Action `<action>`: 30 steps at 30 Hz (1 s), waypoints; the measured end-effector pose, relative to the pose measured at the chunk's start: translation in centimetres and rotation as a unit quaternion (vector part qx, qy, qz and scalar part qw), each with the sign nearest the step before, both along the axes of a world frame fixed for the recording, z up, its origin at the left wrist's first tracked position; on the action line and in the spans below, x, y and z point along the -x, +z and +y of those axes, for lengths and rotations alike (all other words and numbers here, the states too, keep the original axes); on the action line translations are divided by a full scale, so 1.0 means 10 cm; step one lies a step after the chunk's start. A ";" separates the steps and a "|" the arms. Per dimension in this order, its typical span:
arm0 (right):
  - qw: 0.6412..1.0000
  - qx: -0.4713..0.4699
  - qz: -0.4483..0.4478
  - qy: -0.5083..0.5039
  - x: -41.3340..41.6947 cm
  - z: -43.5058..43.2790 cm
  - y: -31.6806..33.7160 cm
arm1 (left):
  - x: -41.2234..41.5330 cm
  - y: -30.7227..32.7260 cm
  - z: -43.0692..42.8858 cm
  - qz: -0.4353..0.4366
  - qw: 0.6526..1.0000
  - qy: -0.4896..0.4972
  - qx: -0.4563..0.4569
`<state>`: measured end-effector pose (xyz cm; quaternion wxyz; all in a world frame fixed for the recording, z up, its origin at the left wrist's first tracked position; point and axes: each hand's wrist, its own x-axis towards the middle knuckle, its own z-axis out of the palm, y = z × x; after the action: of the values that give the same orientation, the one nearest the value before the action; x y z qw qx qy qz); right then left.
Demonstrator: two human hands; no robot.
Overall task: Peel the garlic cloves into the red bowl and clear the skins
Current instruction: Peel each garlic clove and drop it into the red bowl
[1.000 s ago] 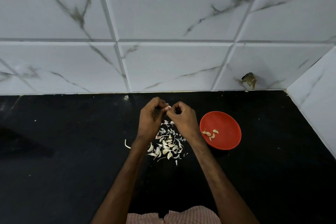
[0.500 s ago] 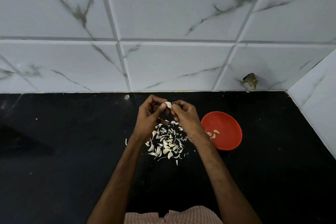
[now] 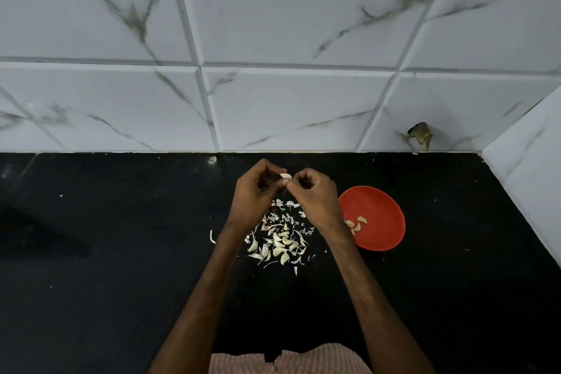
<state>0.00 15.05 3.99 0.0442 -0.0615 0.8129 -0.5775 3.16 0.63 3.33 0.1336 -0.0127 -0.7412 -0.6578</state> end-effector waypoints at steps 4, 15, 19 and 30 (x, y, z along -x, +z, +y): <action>1.000 -0.005 -0.015 -0.004 0.00 -0.03 -0.02 | 0.00 -0.06 0.02 -0.004 1.000 0.020 0.001; 0.991 0.066 -0.110 0.025 0.05 0.01 0.01 | 0.00 -0.16 -0.01 0.012 1.000 0.012 0.000; 0.982 0.124 -0.142 0.009 0.06 0.04 0.05 | 0.00 -0.15 0.02 -0.032 0.995 0.014 -0.097; 0.989 0.038 0.124 0.075 0.02 0.15 -0.04 | 0.00 -0.16 0.02 -0.040 0.990 0.009 -0.135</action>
<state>-0.25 16.50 3.58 -0.0156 -0.1950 0.7826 -0.5910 3.18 0.78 1.75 0.1106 0.0386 -0.6506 -0.7504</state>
